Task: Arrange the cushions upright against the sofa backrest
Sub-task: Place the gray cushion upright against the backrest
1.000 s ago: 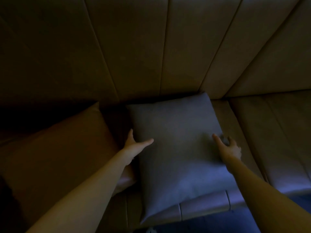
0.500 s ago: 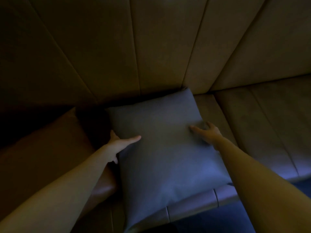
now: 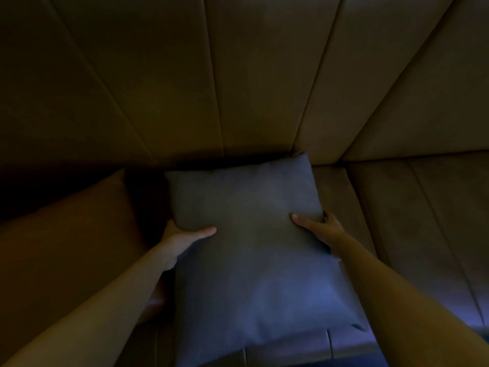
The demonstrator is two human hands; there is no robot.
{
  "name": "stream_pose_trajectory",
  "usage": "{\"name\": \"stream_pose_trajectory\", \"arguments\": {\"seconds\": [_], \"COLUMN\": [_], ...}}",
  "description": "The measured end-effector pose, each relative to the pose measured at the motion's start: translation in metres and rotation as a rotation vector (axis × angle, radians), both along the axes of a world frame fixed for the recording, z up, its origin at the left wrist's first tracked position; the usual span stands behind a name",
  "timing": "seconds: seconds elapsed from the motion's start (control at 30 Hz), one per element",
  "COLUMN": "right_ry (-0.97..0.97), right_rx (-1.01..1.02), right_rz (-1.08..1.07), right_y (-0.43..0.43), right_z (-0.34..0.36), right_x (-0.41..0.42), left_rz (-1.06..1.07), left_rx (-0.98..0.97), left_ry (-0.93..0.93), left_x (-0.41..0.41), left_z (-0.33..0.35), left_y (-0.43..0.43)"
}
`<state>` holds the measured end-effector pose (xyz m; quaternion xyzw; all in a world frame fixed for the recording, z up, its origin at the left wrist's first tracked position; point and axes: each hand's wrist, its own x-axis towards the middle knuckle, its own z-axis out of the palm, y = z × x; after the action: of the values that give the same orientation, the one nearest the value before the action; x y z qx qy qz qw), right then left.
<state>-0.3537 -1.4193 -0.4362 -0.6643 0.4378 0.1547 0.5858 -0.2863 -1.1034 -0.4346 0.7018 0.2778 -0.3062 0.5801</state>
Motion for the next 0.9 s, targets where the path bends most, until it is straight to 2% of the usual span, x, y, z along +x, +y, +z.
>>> {"name": "stream_pose_trajectory", "arguments": {"seconds": [0.23,0.37,0.53,0.67,0.9], "right_ry": [-0.185,-0.339,-0.472,-0.451,-0.410], "right_rx": [-0.046,-0.119,-0.104,-0.071,-0.083], "right_rz": [0.004,-0.008,-0.033,-0.020,-0.043], "right_y": [-0.008,-0.015,-0.020,-0.020,-0.008], "right_z": [0.059,0.095,0.121,0.114,0.076], "right_x": [0.008,0.023,0.055,0.068,0.070], "left_rz": [0.045,0.063,0.049,-0.016,-0.086], "left_rx": [0.017,0.010,-0.010,0.031,0.102], "left_ry": [-0.225,-0.412,-0.537,-0.600,-0.601], "left_x": [-0.004,0.017,0.053,0.077,0.087], "left_z": [0.051,0.080,0.104,0.110,0.092], "left_y": [-0.011,-0.018,-0.019,-0.020,-0.013]}}
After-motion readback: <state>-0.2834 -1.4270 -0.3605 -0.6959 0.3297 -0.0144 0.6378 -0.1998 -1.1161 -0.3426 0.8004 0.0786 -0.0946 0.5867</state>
